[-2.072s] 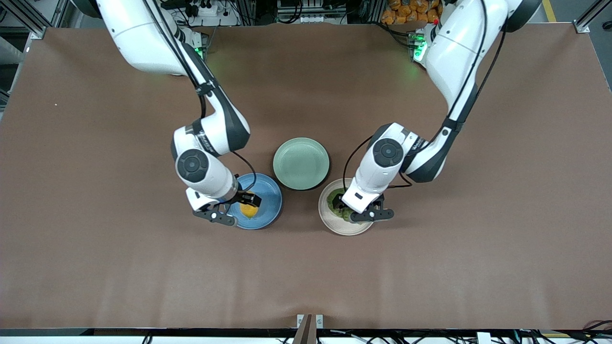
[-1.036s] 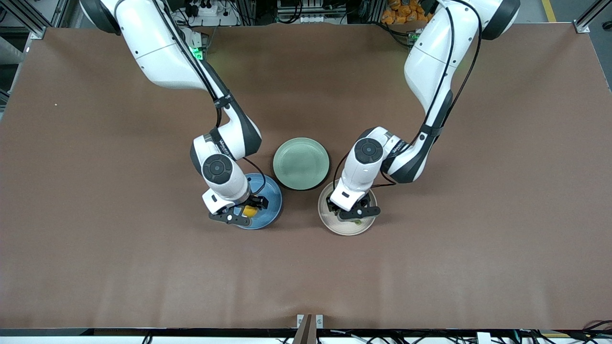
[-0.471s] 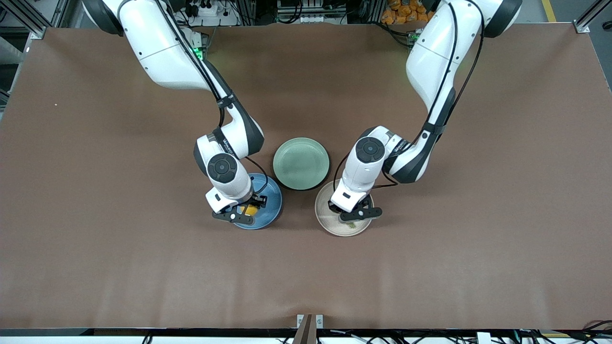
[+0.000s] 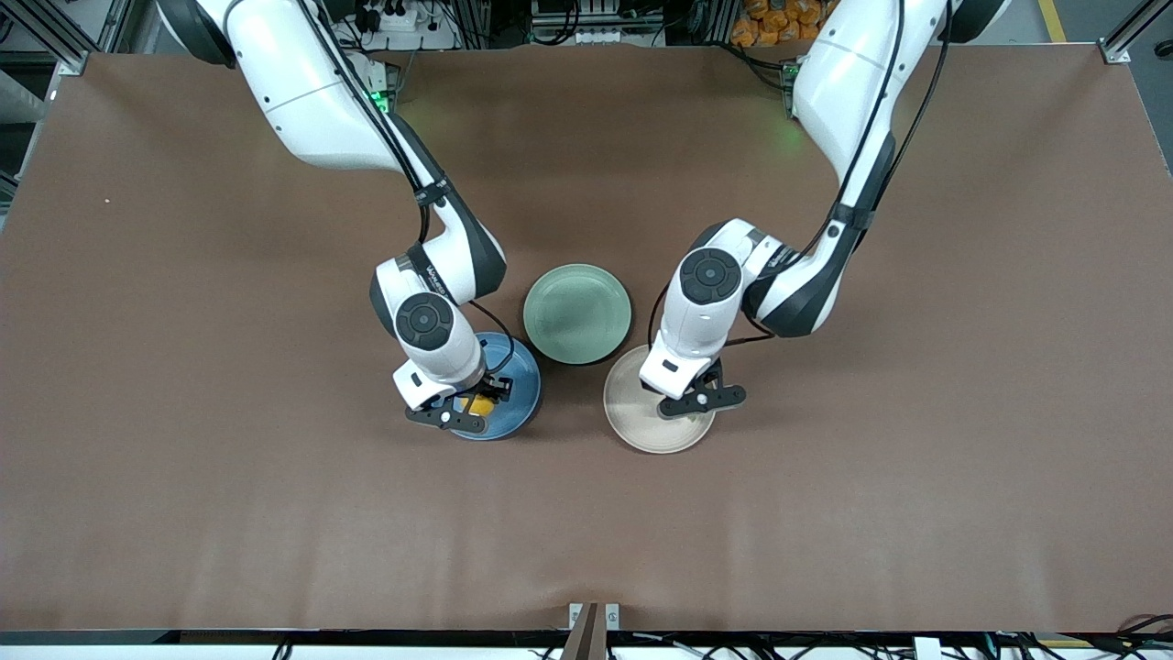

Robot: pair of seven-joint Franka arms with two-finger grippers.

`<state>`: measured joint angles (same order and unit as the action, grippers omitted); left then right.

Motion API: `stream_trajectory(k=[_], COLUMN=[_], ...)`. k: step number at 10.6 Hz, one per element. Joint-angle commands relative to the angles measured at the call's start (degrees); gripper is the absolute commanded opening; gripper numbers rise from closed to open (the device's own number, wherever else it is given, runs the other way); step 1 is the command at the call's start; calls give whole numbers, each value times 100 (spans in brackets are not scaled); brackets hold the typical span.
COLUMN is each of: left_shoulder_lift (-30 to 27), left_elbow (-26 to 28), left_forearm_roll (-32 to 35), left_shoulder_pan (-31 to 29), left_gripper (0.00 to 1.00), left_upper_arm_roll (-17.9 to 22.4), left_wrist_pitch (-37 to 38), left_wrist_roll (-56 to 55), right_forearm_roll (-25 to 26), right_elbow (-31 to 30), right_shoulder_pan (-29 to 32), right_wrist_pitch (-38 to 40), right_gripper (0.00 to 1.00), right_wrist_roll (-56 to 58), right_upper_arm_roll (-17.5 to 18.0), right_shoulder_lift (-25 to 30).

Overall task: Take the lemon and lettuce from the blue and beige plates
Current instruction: 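Lift the lemon with the right gripper while the left gripper lifts lettuce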

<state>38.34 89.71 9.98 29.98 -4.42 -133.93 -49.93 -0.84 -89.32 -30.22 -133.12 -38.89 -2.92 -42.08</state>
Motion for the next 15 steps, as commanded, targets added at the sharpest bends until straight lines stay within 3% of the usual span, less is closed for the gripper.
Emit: stream_trajectory(k=[1, 5, 8, 15], left_shoulder_lift=[-379, -941, -1188, -1575], left_elbow=[82, 82, 82, 90], left_forearm_roll=[171, 31, -145, -462], left_shoulder_pan=[8, -62, -299, -1352], left_gripper=[0, 0, 0, 0], left_upper_arm_roll=[11, -15, -15, -15], left_wrist_pitch=[585, 1271, 1491, 2370], left_wrist_roll=[-219, -202, 157, 2115], right_forearm_roll=[93, 31, 31, 31], right_elbow=[-24, -164, -918, -1860], right_shoulder_pan=[112, 516, 929, 1711], right_wrist_pitch=[365, 962, 1025, 946], right_gripper=[41, 41, 41, 41], right_wrist_roll=[-75, 679, 1609, 3123], right_upper_arm_roll=[20, 20, 20, 20], right_shoulder_lift=[366, 884, 1472, 2185])
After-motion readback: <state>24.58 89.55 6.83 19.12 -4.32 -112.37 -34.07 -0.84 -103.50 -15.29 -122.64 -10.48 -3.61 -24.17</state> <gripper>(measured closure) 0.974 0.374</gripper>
